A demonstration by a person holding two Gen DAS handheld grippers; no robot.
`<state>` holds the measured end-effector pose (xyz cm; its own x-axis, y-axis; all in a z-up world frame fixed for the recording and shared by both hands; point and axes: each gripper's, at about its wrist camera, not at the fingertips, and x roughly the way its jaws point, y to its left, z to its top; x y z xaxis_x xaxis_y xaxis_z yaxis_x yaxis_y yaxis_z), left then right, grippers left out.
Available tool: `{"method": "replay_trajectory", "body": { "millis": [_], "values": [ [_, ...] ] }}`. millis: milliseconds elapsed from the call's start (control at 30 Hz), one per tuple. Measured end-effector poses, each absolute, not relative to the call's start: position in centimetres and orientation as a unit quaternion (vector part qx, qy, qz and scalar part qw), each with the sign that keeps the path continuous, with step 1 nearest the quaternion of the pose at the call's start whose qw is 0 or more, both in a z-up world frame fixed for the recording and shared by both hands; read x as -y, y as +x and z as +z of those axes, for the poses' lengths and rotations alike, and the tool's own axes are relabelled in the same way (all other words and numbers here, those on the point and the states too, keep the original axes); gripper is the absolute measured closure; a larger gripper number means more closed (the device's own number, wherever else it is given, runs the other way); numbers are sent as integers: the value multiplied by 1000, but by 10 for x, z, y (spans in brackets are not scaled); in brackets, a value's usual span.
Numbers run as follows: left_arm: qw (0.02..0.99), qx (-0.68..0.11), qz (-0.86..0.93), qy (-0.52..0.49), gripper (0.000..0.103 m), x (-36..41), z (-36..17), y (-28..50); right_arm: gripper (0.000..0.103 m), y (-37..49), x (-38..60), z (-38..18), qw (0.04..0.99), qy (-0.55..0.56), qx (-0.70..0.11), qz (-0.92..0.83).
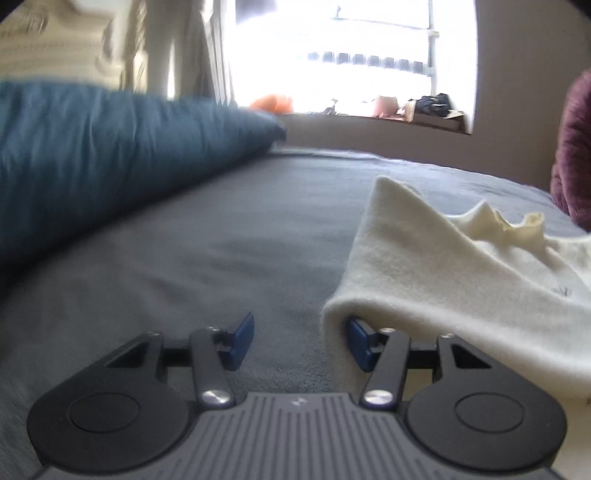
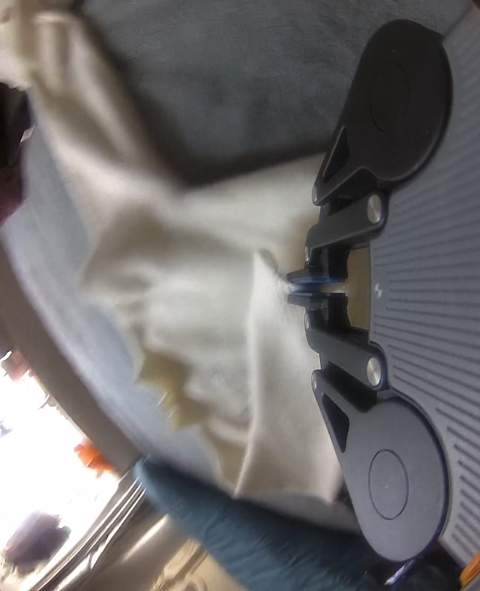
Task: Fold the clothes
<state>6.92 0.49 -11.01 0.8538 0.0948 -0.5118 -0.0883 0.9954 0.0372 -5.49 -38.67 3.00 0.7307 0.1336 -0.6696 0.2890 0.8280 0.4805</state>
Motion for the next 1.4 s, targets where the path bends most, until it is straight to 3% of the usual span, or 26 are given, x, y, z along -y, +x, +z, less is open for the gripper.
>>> {"method": "replay_trajectory", "body": {
  "millis": [133, 267, 467, 567, 700, 933, 1033, 1133, 1167, 1200, 1233, 1400],
  "values": [
    [954, -297, 38, -11, 47, -10, -120, 74, 101, -60, 391, 27, 879, 296, -369, -54],
    [953, -303, 19, -14, 47, -14, -124, 75, 98, -56, 382, -11, 835, 252, -486, -64],
    [951, -297, -40, -77, 46, -55, -118, 51, 86, -48, 381, 50, 830, 214, -511, -64],
    [950, -279, -70, -125, 43, -76, -114, 41, 80, -4, 364, 103, 855, 164, -491, -9],
    [929, -289, -94, -212, 42, -94, -114, 61, 50, 90, 298, 136, 873, 143, -453, 108],
    [908, -325, -144, -220, 45, -73, -130, 134, 46, 267, 158, 94, 837, 85, -508, 184],
    [910, -318, -174, -203, 60, -59, -132, 145, 44, 314, 122, 64, 826, 35, -540, 158],
    [929, -271, -210, -142, 59, -44, -123, 128, 46, 332, 118, 41, 815, 26, -563, 137],
    [935, -254, -219, -118, 59, -38, -121, 121, 56, 328, 125, 41, 811, 43, -564, 149],
    [938, -244, -226, -100, 59, -34, -120, 116, 82, 325, 131, 41, 807, 61, -565, 162],
    [941, -233, -233, -83, 59, -30, -119, 112, 88, 318, 139, 44, 805, 73, -564, 167],
    [945, -182, -271, -7, 59, -14, -116, 95, 92, 282, 179, 66, 811, 95, -548, 182]
  ]
}}
